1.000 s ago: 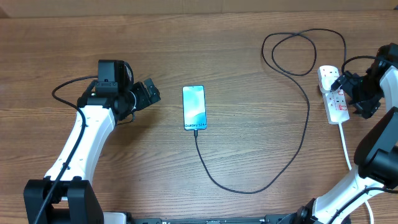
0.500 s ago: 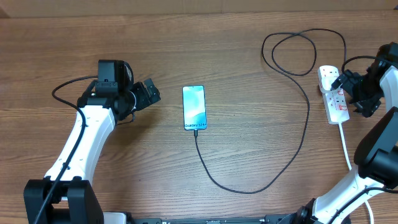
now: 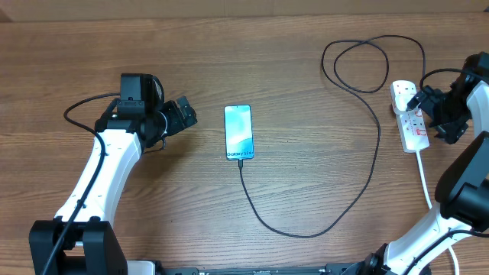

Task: Plug charger to phone and switch on socket
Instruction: 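Hold the right gripper on the switched socket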

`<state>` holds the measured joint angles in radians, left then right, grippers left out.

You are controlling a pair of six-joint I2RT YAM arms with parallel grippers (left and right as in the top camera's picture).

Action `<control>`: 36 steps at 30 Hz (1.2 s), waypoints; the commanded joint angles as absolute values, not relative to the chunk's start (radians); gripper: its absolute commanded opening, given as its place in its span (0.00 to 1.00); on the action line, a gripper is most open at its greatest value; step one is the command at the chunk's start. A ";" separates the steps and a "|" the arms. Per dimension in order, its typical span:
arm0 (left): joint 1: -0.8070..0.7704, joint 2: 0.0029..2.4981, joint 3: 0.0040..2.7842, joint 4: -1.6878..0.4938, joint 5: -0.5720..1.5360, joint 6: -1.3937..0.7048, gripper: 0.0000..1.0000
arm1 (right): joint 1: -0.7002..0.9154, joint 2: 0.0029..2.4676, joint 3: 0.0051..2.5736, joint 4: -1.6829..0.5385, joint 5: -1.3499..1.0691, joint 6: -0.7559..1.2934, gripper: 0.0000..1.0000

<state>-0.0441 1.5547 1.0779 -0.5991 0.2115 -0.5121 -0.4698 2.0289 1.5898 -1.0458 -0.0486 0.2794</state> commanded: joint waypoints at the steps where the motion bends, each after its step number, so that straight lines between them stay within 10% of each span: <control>1: -0.045 1.538 1.081 -0.598 0.202 -0.486 0.99 | -0.467 1.999 1.616 -1.041 -0.054 0.272 1.00; 36: -0.045 1.540 1.081 -0.598 0.202 -0.486 1.00 | -0.467 1.999 1.616 -1.041 -0.054 0.271 1.00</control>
<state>-0.0441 1.5547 1.0779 -0.5987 0.2115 -0.5121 -0.4694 2.0289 1.5898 -1.0462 -0.0483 0.2798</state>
